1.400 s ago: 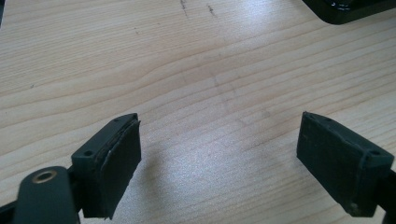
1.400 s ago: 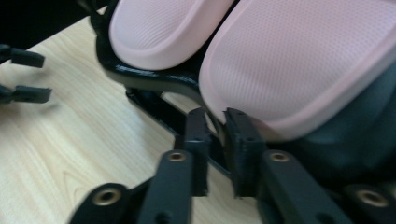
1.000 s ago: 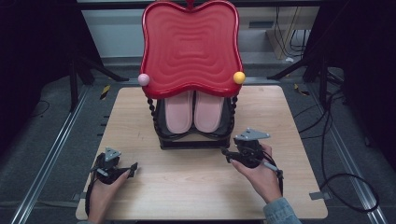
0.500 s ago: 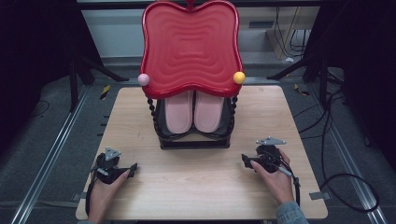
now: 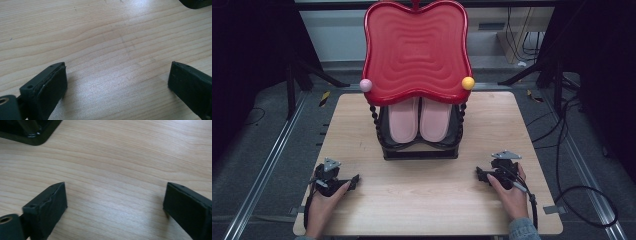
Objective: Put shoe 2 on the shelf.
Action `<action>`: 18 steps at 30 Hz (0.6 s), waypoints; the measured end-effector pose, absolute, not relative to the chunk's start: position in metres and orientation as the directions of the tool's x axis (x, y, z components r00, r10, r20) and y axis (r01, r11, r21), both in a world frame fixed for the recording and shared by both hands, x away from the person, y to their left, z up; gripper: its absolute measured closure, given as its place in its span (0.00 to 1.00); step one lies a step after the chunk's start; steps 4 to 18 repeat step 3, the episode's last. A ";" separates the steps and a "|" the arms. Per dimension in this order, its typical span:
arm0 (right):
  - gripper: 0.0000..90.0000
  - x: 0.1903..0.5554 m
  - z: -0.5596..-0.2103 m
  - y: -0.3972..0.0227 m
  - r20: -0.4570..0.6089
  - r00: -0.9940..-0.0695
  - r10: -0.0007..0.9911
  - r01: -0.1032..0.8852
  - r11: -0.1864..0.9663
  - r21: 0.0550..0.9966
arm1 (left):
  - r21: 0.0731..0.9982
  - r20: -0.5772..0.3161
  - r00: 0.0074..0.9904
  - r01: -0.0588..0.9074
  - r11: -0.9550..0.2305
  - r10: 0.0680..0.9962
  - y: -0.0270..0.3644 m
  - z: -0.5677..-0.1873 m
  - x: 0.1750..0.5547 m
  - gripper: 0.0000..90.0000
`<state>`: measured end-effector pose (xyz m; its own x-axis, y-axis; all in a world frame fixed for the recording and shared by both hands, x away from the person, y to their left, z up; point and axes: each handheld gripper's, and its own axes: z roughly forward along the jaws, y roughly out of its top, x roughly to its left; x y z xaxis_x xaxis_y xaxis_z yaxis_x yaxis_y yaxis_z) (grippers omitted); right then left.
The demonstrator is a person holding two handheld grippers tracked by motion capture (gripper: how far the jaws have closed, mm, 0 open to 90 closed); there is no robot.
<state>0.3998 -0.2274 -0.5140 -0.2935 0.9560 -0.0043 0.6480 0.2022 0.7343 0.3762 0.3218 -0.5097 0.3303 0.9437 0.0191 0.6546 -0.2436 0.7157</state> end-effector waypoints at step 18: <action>0.04 0.400 -0.514 -0.228 0.002 -0.271 0.963 0.657 0.183 0.732 | 0.715 0.019 0.333 0.654 -0.245 0.943 0.322 -0.510 0.377 0.01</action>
